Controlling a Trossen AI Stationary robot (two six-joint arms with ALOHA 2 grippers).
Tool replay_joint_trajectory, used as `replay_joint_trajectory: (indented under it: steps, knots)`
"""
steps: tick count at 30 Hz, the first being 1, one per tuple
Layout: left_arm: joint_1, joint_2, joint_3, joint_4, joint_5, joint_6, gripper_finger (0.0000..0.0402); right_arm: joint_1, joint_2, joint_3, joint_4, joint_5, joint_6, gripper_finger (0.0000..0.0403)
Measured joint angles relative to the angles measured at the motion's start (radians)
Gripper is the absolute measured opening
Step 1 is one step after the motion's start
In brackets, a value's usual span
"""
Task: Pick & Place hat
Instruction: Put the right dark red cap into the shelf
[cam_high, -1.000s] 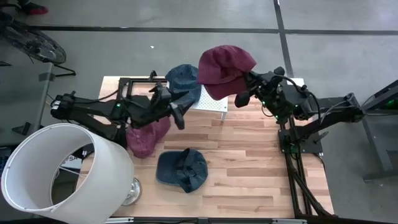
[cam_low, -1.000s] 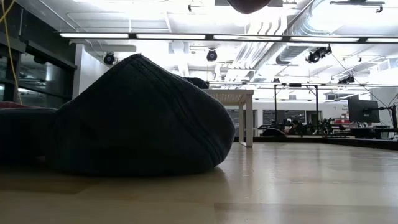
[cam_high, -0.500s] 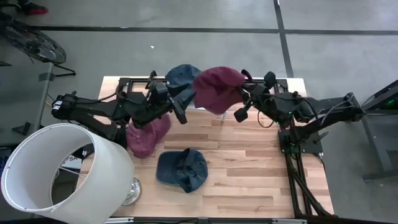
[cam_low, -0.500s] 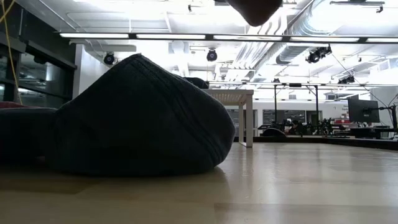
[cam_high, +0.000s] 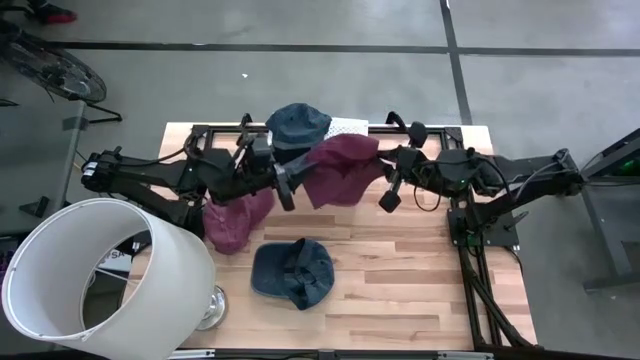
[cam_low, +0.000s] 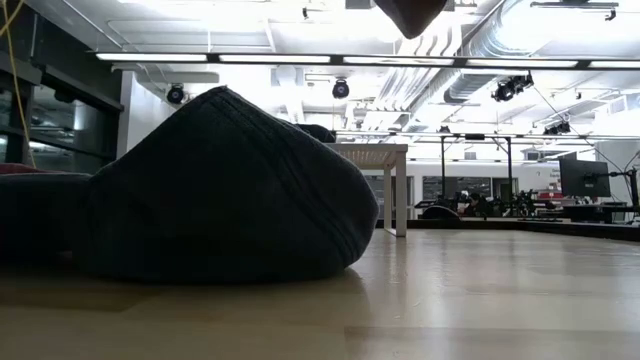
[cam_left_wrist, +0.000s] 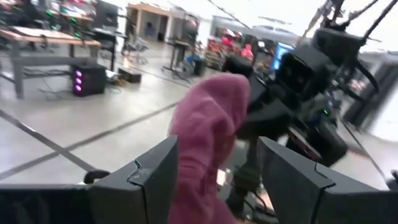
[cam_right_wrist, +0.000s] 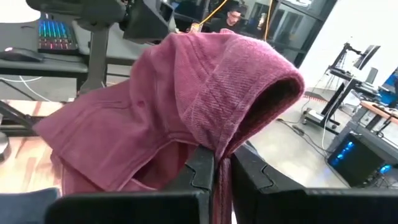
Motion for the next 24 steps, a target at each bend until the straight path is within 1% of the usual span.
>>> replay_joint_trajectory:
  steps: [3,6,12,20,24]
  knots:
    - [0.000,0.000,0.000,-0.033,0.042,-0.012,0.0213,0.000,0.000,0.000,-0.002,-0.008,-0.001,0.0017]
    - [0.000,0.000,0.000,-0.075,0.071,-0.015,0.0213,0.000,0.000,0.000,-0.003,-0.048,0.001,0.0017]
    - [0.000,0.000,0.000,-0.136,0.071,-0.016,0.0213,0.021,0.000,0.000,-0.036,-0.052,0.003,0.0017]
    - [0.000,0.000,0.000,-0.152,0.074,0.008,0.0213,0.064,0.000,0.000,-0.061,-0.048,0.005,0.0017]
    - [0.000,0.000,0.000,-0.169,0.156,-0.009,0.0213,0.070,0.000,0.000,-0.061,-0.046,0.005,0.0017]
